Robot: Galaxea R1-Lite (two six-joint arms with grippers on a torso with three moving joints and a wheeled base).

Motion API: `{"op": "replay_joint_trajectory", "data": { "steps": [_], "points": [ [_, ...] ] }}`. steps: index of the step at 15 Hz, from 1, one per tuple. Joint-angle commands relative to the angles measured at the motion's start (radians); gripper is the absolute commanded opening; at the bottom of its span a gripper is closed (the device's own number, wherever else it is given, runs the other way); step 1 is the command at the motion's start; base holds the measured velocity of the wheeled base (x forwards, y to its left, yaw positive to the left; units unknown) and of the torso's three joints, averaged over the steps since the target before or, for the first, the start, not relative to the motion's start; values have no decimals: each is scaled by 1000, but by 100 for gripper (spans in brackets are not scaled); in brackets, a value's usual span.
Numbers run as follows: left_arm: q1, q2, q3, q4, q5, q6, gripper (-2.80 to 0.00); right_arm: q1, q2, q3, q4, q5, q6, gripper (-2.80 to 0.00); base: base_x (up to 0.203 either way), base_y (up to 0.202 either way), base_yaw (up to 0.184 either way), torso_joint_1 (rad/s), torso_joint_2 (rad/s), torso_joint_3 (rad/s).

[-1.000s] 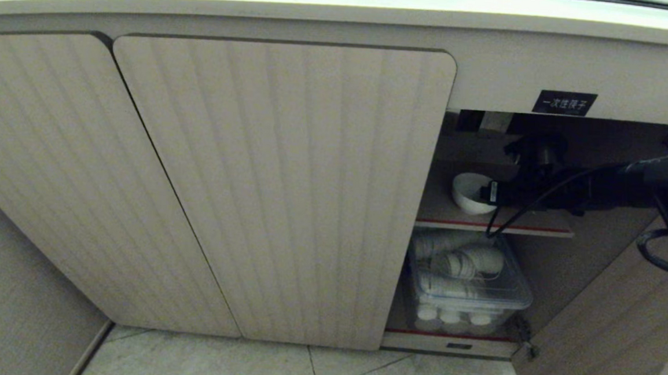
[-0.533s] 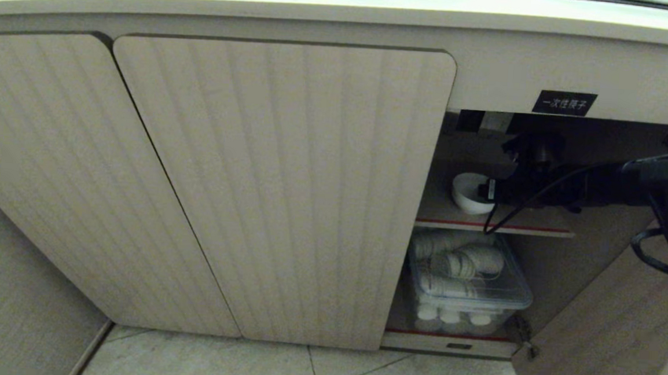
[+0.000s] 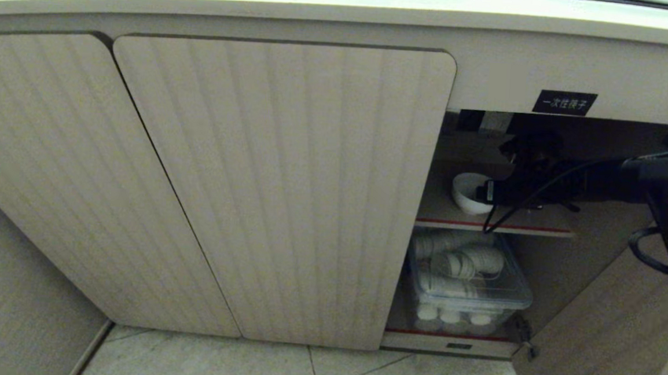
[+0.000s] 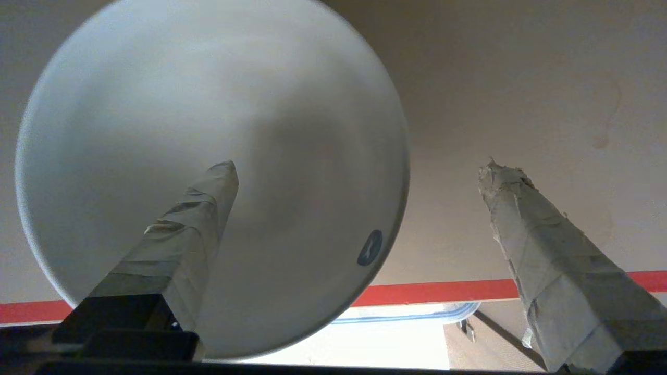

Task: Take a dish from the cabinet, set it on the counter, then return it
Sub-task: Take the bowl from the cabinet

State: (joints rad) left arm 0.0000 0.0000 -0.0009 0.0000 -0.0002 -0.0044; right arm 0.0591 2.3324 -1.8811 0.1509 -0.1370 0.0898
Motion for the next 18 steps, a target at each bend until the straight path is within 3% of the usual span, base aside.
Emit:
{"op": "replay_joint_trajectory", "data": {
  "steps": [1,18],
  "points": [
    [0,0,0,0,0,0,-280,1,10,-24,16,0,1,0,0,0,0,0,0,0],
    [0,0,0,0,0,0,-280,-21,-1,-67,154,54,8,0,0,0,0,0,0,0]
  ]
}}
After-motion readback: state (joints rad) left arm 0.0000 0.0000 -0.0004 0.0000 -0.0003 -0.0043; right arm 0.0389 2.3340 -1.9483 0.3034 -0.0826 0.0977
